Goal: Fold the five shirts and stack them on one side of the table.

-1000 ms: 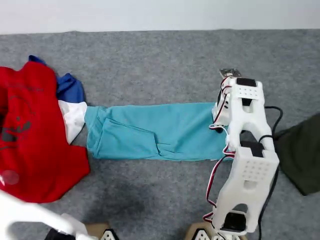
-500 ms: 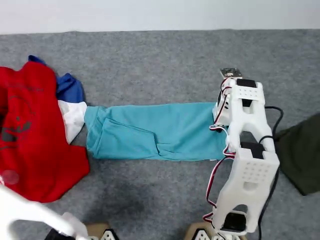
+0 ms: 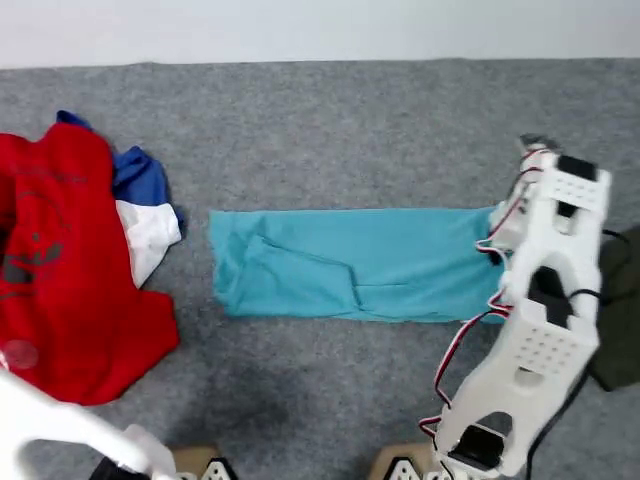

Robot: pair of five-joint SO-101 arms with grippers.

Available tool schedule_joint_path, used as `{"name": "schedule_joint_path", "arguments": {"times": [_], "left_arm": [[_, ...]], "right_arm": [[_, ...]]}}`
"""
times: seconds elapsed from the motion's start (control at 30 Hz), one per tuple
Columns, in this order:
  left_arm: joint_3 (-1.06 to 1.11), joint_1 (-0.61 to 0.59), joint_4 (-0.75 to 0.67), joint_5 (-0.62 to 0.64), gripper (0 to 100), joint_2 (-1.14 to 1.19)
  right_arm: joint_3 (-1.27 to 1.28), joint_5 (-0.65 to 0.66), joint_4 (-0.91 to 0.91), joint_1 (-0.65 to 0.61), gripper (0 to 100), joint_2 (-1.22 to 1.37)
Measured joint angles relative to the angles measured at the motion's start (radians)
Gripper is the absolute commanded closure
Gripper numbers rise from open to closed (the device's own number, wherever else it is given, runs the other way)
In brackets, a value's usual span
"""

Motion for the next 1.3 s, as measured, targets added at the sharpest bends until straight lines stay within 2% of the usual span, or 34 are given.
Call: {"name": "schedule_joint_path", "arguments": {"times": [0.2,0.4,0.83,1.3], "left_arm": [[0.0,0.023,0.0,0.0,100,0.0],[0.0,0.023,0.0,0.0,100,0.0],[0.063,0.023,0.0,0.0,100,-0.003],[0.063,0.023,0.0,0.0,100,-0.003]], "right_arm": [[-0.041,0.074,0.028,0.051,98.8,0.0],[-0.041,0.118,0.115,0.02,98.8,0.0],[-0.041,0.155,0.256,-0.275,98.8,-0.133],[-0.041,0.123,0.245,-0.603,98.8,-0.15]]}}
